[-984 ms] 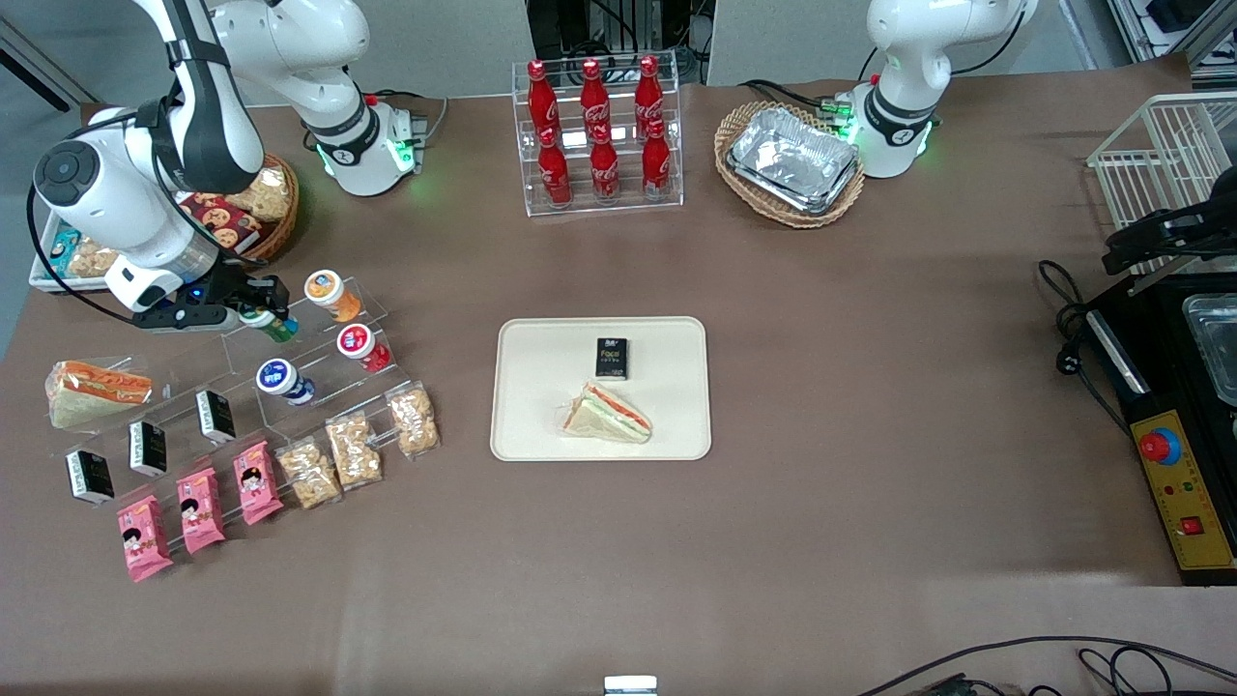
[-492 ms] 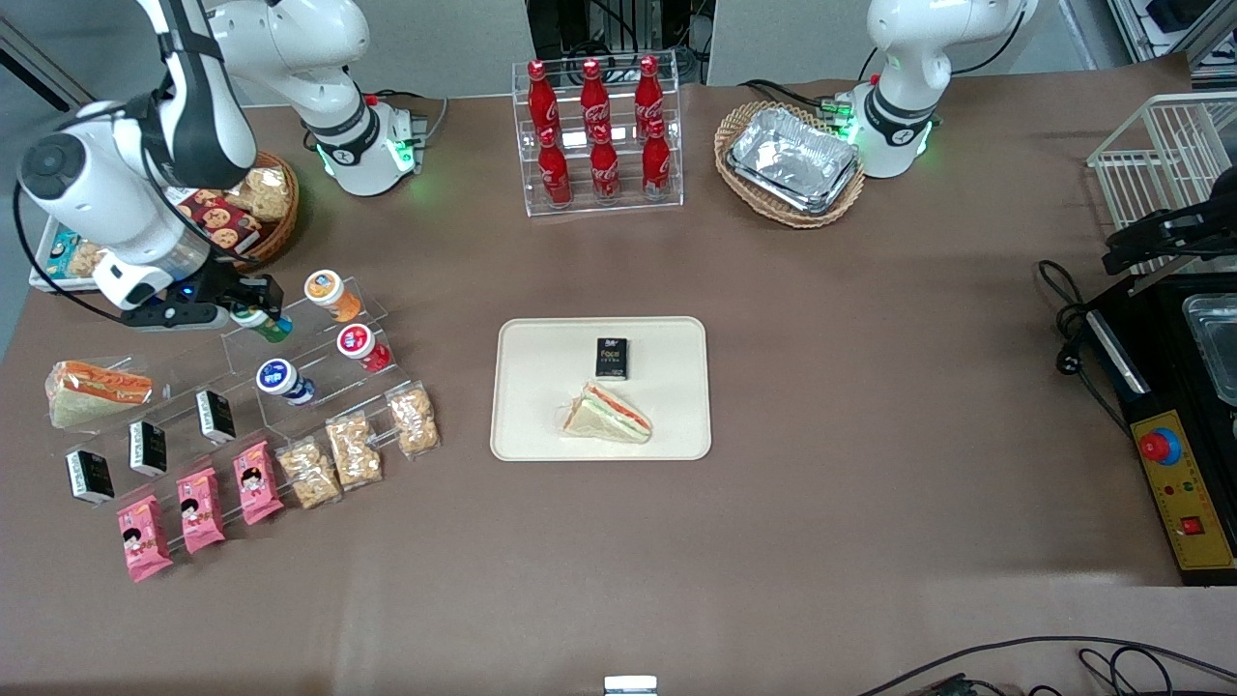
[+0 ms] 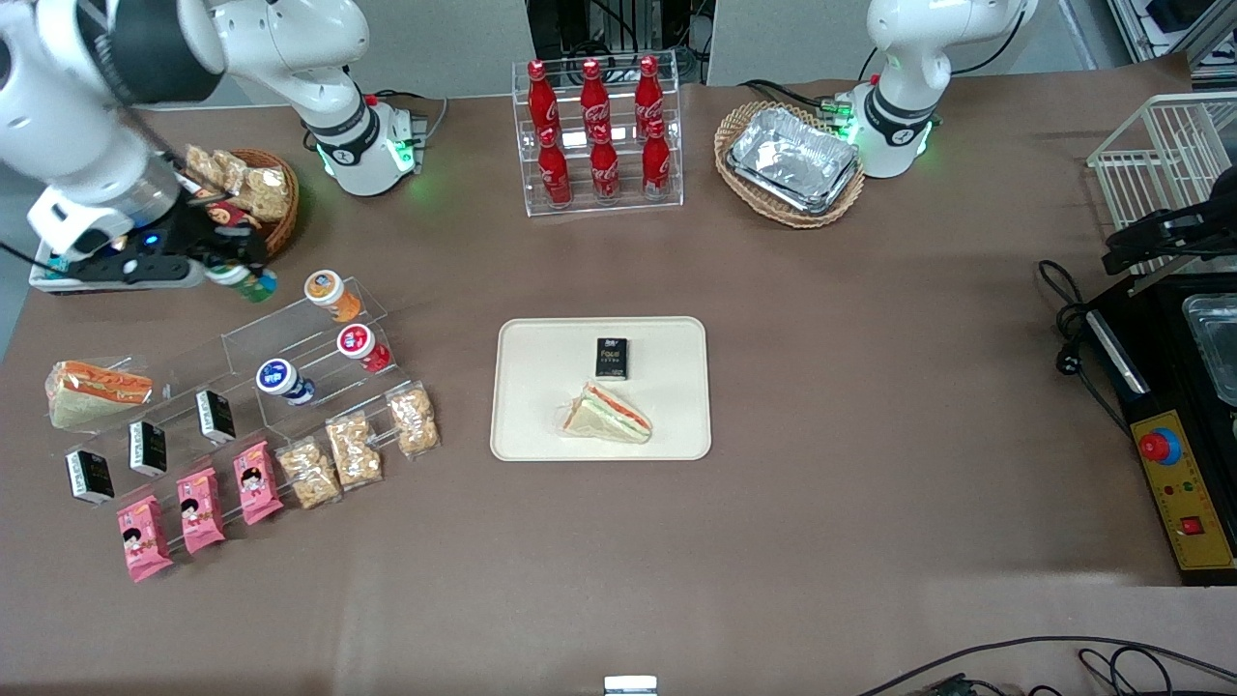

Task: Place green gum on tray
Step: 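Lift the gum bottle out of the rack and carry it toward the tray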

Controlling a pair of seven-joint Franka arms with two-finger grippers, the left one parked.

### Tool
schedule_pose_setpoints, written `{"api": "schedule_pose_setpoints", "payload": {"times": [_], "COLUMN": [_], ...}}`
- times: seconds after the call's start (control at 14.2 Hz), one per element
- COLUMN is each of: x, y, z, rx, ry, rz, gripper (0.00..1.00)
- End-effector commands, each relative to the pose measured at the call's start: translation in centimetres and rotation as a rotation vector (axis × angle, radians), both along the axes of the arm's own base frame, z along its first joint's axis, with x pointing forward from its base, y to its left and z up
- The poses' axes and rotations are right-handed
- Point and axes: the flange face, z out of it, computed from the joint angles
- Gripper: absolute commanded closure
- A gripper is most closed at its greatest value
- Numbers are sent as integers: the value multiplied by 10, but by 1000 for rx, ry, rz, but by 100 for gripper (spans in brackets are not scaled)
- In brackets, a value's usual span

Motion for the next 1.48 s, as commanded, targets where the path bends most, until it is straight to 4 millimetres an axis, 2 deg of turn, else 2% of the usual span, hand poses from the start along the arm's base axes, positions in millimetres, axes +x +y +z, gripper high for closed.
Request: {"api": "schedule_pose_setpoints", "payload": {"times": [0.0,0.35,0.63,0.77,0.98,1.2,1.41], "x": [3,18,29,36,41,32,24], "y": [77,164,201,221,231,245,266], "z": [2,-27,-66,-93,-145,-205,-246], "rx": [-8,18,50,64,102,83,54], "ry": [12,18,5,0,-14,-44,-68], "rz": [-95,-202,-241,-272,-293,-288,-287], "gripper": [61,61,61,61,62,63,64]}}
